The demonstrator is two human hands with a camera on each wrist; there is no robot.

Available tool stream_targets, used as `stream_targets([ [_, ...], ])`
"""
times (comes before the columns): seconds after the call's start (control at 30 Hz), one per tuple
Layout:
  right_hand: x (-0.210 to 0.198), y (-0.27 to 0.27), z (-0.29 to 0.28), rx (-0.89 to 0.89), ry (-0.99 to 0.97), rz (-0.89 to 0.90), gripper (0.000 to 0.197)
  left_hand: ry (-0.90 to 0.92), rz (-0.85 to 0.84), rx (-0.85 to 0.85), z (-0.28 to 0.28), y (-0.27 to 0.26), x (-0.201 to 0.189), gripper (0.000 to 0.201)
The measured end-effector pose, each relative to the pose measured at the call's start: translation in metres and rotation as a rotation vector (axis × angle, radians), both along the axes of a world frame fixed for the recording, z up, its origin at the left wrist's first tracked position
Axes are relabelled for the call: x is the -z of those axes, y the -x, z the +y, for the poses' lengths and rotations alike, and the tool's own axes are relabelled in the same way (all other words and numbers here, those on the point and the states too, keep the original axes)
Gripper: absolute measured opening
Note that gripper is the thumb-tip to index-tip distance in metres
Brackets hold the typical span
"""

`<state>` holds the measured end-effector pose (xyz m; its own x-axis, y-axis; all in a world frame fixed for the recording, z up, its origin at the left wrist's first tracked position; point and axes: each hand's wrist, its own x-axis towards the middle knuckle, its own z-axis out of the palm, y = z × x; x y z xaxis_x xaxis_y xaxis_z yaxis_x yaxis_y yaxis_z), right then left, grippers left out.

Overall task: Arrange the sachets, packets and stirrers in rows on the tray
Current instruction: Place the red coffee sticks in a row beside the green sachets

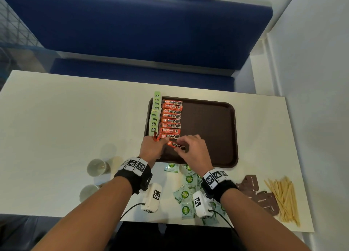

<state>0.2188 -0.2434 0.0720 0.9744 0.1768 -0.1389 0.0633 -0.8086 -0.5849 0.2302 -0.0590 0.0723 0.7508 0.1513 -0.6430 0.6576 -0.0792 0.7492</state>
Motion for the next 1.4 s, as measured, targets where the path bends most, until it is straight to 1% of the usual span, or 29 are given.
stream_targets([
  [0.13, 0.013, -0.008, 0.01, -0.103, 0.078, -0.013, 0.022, 0.047, 0.045, -0.019, 0.013, 0.002, -0.003, 0.019],
  [0.2, 0.019, -0.013, 0.014, -0.132, 0.108, -0.001, 0.02, 0.035, 0.064, -0.03, 0.019, 0.002, -0.002, 0.022],
  [0.3, 0.031, -0.022, 0.02, -0.138, 0.191, -0.017, 0.02, -0.005, 0.082, -0.102, 0.034, 0.0, 0.001, 0.031],
  [0.37, 0.04, -0.027, 0.023, -0.148, 0.273, -0.035, 0.022, -0.044, 0.102, -0.116, 0.044, 0.001, 0.002, 0.037],
  [0.47, 0.049, -0.034, 0.027, -0.177, 0.386, -0.05, 0.026, -0.112, 0.132, -0.087, 0.057, 0.004, 0.001, 0.041],
  [0.6, 0.052, -0.036, 0.032, -0.219, 0.466, -0.083, 0.032, -0.119, 0.14, -0.076, 0.065, 0.005, -0.002, 0.043],
  [0.7, 0.051, -0.037, 0.034, -0.257, 0.485, -0.089, 0.032, -0.1, 0.12, -0.079, 0.065, 0.004, -0.004, 0.042],
  [0.9, 0.05, -0.038, 0.035, -0.279, 0.495, -0.085, 0.031, -0.064, 0.093, -0.083, 0.062, -0.001, -0.009, 0.041],
  [1.4, 0.053, -0.04, 0.033, -0.295, 0.49, -0.131, 0.033, -0.072, 0.123, -0.104, 0.069, 0.006, -0.008, 0.045],
])
